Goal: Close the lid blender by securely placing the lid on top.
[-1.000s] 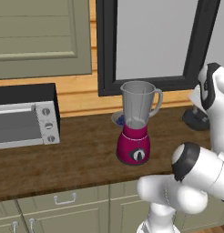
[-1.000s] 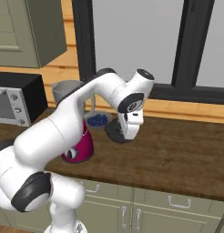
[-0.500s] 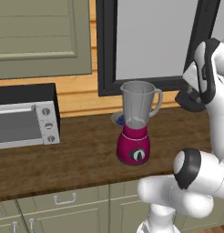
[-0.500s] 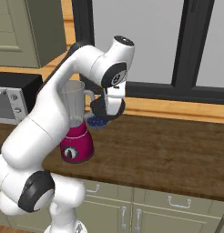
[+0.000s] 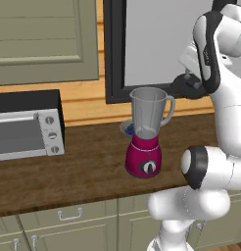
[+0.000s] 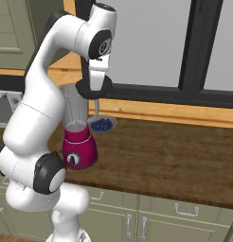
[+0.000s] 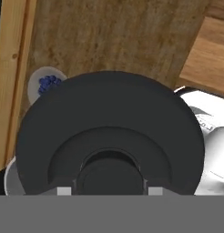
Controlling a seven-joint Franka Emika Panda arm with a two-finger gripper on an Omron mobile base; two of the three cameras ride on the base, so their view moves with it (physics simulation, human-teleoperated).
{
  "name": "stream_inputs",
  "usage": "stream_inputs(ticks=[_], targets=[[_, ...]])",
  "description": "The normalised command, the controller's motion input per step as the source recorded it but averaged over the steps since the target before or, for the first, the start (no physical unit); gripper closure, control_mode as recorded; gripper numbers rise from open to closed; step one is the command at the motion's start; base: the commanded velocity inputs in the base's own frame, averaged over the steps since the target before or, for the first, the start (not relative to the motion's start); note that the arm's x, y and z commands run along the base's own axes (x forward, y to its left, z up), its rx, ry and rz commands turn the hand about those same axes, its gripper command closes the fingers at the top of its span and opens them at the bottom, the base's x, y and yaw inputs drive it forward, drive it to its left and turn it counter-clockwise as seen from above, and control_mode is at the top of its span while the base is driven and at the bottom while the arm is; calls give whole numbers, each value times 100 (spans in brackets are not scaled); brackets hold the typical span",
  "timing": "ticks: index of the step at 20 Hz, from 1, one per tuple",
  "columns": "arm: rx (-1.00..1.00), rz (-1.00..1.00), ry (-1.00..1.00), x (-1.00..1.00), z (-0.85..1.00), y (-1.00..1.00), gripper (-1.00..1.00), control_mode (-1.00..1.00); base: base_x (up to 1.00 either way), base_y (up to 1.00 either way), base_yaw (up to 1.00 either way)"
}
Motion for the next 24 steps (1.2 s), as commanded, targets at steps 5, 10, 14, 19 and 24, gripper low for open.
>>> stream_inputs(ticks=[5,10,14,19,24], targets=[[-2,0,2,56,-24,100,100,-100,0,0,0],[0,-3,0,59,0,62,100,-100,0,0,0],[-1,-1,5,34,-5,48,100,-100,0,0,0],[0,0,9,12,-23,22,100,-100,0,0,0],[0,0,2,4,-20,-6,100,-100,0,0,0]])
